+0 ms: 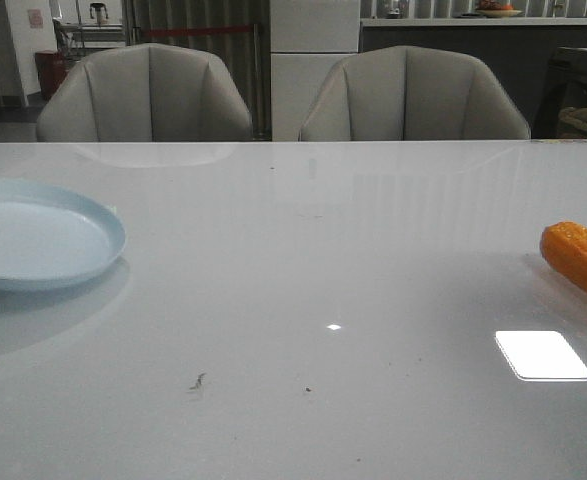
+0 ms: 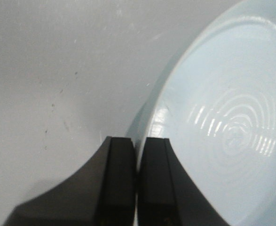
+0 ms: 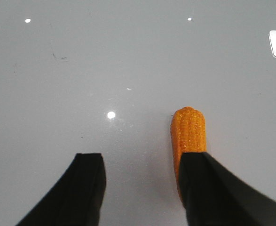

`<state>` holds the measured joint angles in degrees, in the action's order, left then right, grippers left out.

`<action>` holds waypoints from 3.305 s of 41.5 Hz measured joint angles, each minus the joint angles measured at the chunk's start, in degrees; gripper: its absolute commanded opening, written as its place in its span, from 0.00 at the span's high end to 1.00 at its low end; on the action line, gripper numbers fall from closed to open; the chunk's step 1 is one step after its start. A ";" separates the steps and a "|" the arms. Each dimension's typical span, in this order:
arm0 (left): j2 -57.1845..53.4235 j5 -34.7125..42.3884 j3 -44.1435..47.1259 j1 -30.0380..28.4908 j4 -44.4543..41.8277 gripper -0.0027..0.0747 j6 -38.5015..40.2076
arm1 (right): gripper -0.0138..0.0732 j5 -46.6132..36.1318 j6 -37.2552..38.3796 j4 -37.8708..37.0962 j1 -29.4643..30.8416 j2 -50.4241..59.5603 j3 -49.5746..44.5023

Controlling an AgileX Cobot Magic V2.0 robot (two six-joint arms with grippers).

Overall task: Place corn on plate with both arms
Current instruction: 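Grip the plate rim with the left gripper and lift it, then carry the plate toward the table center and set it down, then open the left gripper and raise it away from the plate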

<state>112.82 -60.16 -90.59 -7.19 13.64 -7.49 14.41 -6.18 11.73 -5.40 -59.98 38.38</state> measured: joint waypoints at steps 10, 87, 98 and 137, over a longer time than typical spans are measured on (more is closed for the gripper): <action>-0.13 -6.72 -10.53 4.08 7.09 0.84 -1.51 | 0.30 0.21 0.00 0.00 0.00 0.00 0.00; 15.17 -4.88 -13.86 28.14 3.84 0.28 -1.04 | 0.30 3.65 0.00 0.00 0.00 0.00 0.00; 14.87 -4.93 -21.60 28.14 -1.90 0.28 -1.63 | 0.30 3.65 0.00 0.00 0.00 0.00 0.00; -35.71 26.21 13.08 10.30 -14.06 0.28 -1.63 | 0.30 4.72 0.00 0.00 0.00 0.00 0.00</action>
<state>77.11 -33.94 -77.51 3.10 -0.42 -9.12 19.13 -6.18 11.73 -5.40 -59.98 38.38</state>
